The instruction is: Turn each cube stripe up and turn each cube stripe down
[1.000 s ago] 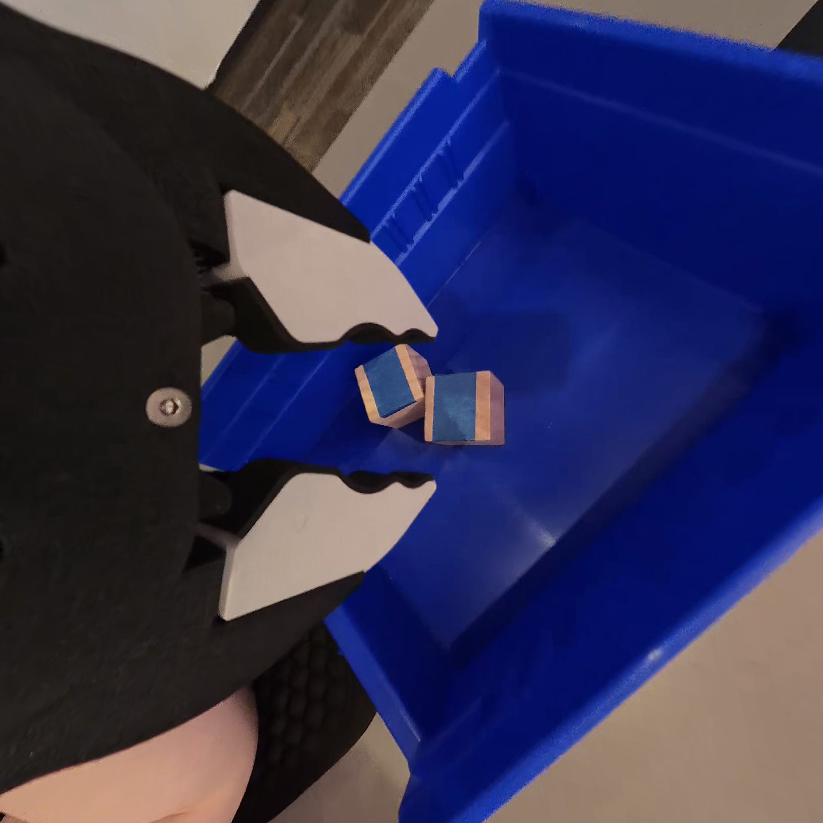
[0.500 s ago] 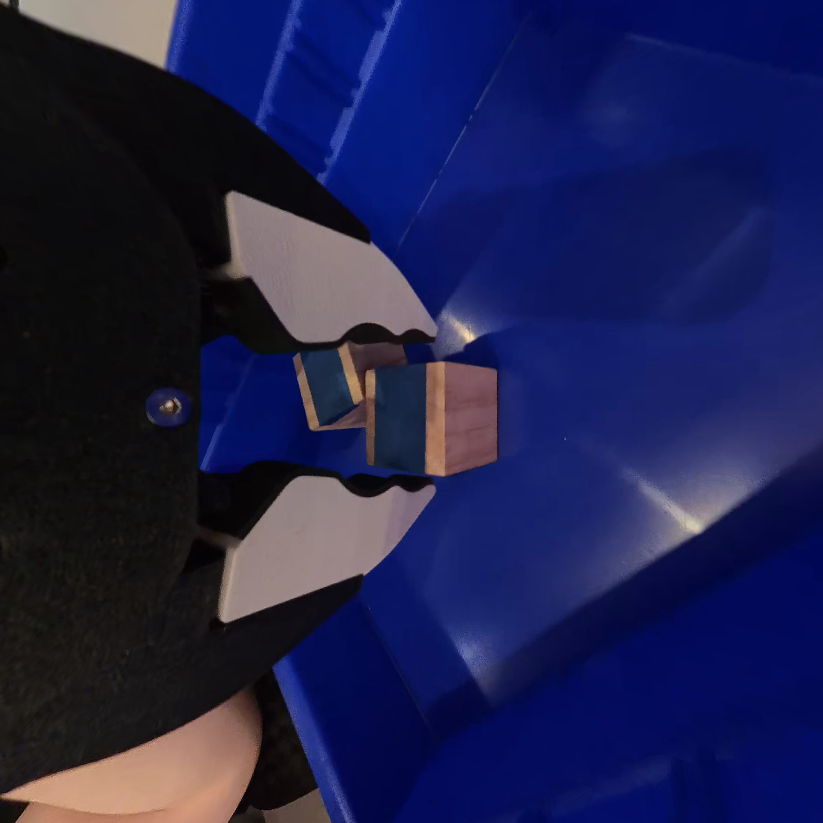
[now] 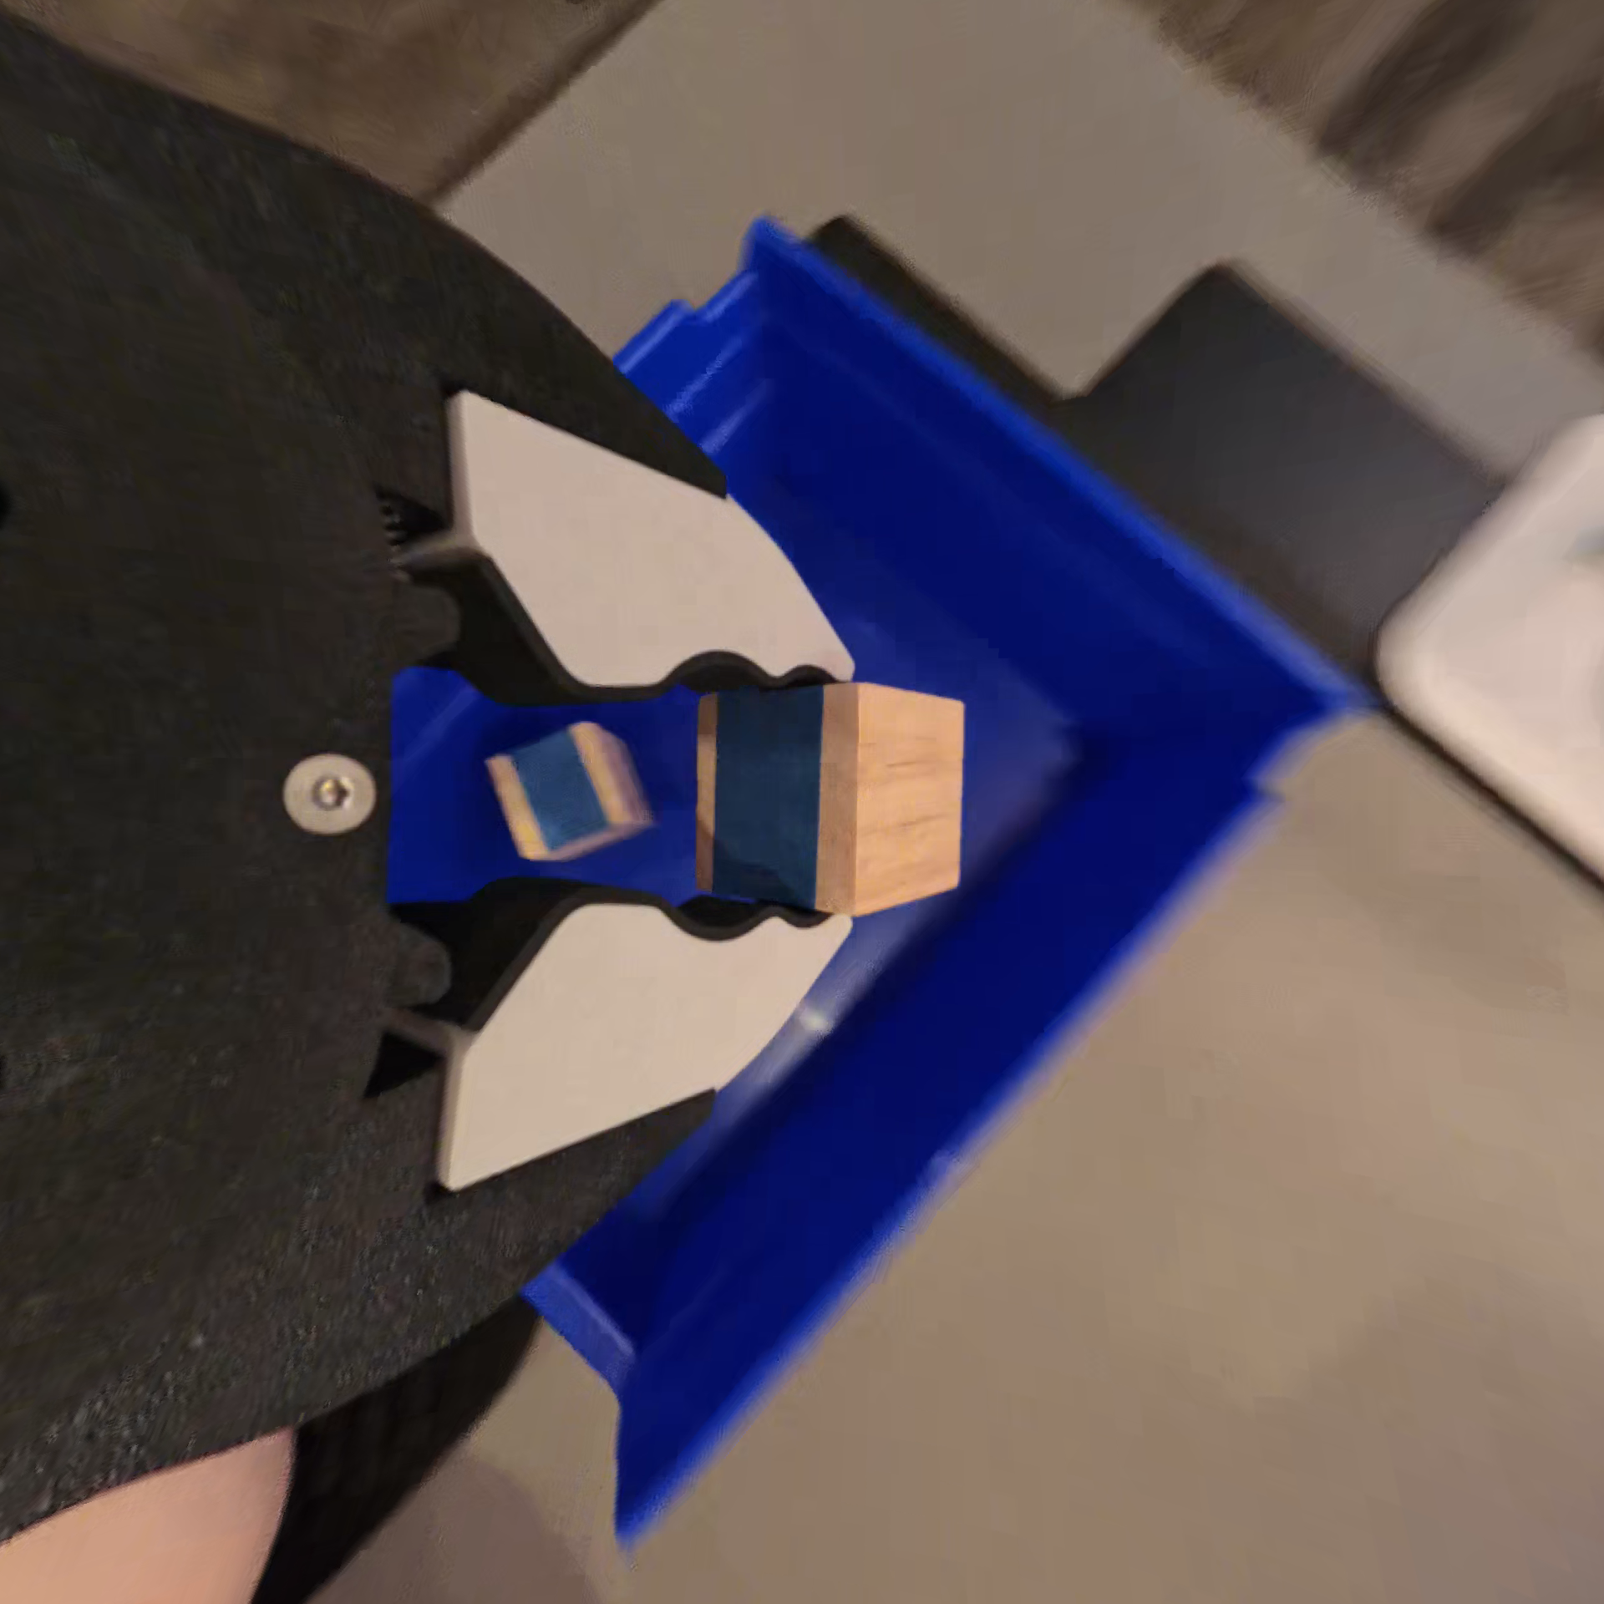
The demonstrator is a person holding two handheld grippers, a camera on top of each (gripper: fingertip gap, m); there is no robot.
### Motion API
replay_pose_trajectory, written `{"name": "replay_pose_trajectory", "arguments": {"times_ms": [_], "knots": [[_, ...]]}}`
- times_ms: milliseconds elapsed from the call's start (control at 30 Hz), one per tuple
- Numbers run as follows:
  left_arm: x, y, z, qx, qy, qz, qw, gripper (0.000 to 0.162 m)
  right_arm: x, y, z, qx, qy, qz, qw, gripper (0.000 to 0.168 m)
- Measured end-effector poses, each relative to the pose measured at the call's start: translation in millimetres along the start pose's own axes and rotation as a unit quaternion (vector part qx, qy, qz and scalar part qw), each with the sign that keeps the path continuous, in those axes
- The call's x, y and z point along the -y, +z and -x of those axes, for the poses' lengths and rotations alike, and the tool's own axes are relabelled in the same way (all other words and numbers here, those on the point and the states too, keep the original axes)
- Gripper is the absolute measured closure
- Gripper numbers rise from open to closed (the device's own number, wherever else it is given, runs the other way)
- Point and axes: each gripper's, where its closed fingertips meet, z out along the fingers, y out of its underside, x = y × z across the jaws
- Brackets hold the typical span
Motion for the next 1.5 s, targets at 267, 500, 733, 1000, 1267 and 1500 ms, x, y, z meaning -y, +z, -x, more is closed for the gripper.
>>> {"name": "replay_pose_trajectory", "arguments": {"times_ms": [267, 500, 733, 1000, 1267, 1500], "knots": [[134, -82, -132, -0.284, 0.057, -0.321, 0.902, 0.118, 131, -117, 104, 0.029, -0.186, -0.435, 0.880, 0.107], [160, -66, -219, -0.490, 0.020, -0.273, 0.828, 0.118, 130, -186, 240, 0.120, -0.331, -0.653, 0.670, 0.097], [163, -63, -259, -0.576, 0.010, -0.236, 0.782, 0.118, 127, -178, 273, 0.035, -0.396, -0.662, 0.636, 0.097], [151, -65, -275, -0.606, 0.049, -0.209, 0.766, 0.118, 118, -183, 286, 0.046, -0.411, -0.671, 0.616, 0.123], [145, -79, -258, -0.586, 0.070, -0.222, 0.776, 0.111, 111, -182, 232, 0.089, -0.404, -0.601, 0.684, 0.123], [132, -74, -207, -0.424, 0.087, -0.232, 0.871, 0.121, 23, 3, 79, 0.135, -0.258, -0.105, 0.951, 0.122]]}}
